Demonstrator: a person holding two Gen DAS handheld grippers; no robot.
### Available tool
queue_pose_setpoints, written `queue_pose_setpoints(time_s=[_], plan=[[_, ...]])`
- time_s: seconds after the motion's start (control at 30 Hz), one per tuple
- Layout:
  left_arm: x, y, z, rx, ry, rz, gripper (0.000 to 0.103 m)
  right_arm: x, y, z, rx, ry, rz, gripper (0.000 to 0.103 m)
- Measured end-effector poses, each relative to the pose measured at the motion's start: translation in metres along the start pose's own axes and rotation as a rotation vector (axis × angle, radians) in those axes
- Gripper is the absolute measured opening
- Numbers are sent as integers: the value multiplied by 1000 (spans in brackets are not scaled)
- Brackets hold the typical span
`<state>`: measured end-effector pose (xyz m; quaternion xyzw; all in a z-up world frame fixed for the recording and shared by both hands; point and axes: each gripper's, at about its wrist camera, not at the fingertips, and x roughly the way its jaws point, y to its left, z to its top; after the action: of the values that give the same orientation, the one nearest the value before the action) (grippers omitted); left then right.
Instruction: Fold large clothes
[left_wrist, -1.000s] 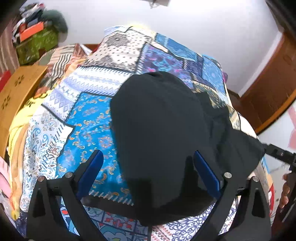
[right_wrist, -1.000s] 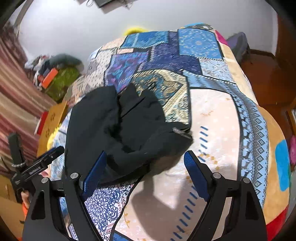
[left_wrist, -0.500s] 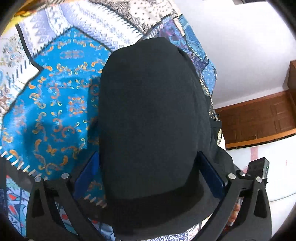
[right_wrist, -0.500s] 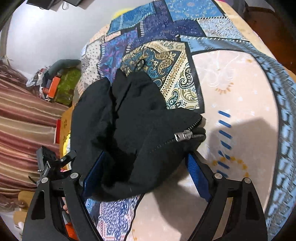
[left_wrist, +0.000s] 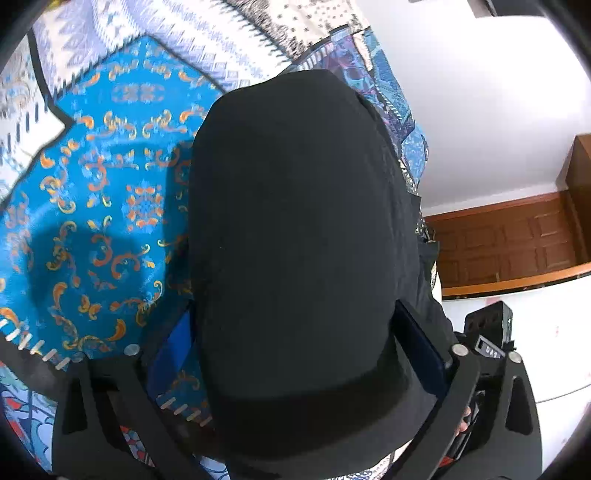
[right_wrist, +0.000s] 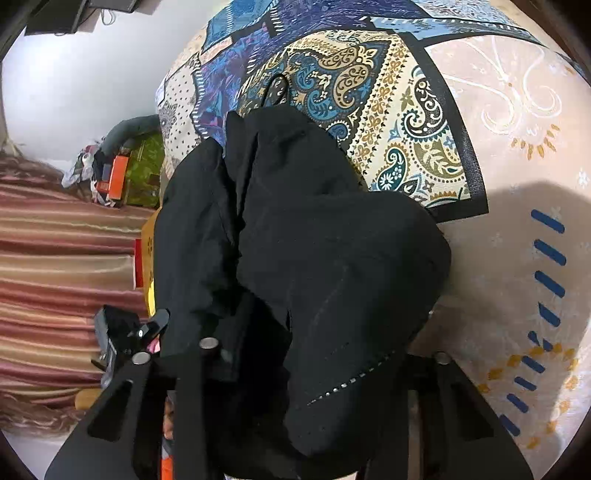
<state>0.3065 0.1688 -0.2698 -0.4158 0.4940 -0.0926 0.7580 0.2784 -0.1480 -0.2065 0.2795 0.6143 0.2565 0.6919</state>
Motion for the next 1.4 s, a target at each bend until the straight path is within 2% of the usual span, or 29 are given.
queue_pose_setpoints(time_s=[0.03,0.07,0.17,0.3,0.43,0.57,0.73,0.83,0.93,1.03,1.07,1.2,1.3,1.37,1.4], plan=[[-2,-3,-1,13,-3,6,97,-2,5,-2,-29,-3,-3,21],[-7,-9,-3,39,-9,12,94,-5,10,-3,-54,-10,-13,16],[-21,-25,-4,125,-21,22,89,-18,36,-8,-165,-47,-44,13],[-48,-42,1,200,-70,15,83,-21,72,-7,-261,-71,-55,12],[-82,-52,17,262,-158,25,80,-15,105,-1,-341,-108,-55,12],[-115,-55,45,302,-246,43,80,2,147,14,-419,-160,-42,12],[-128,-41,83,305,-313,80,80,36,168,34,-439,-179,-29,12],[-121,-19,107,271,-308,117,80,70,170,47,-426,-146,-45,11],[-97,15,128,222,-278,169,80,112,161,57,-388,-82,-82,11],[-63,49,140,175,-218,262,80,154,144,61,-364,-12,-166,12],[-57,56,139,171,-210,272,82,164,139,60,-364,-1,-191,12],[-56,73,137,169,-229,222,86,167,136,56,-386,0,-220,13],[-58,71,136,135,-208,226,86,162,133,54,-366,19,-231,17],[-62,65,131,138,-195,258,86,159,130,51,-350,35,-256,28],[-62,63,130,148,-188,274,86,156,129,49,-346,48,-281,31]])
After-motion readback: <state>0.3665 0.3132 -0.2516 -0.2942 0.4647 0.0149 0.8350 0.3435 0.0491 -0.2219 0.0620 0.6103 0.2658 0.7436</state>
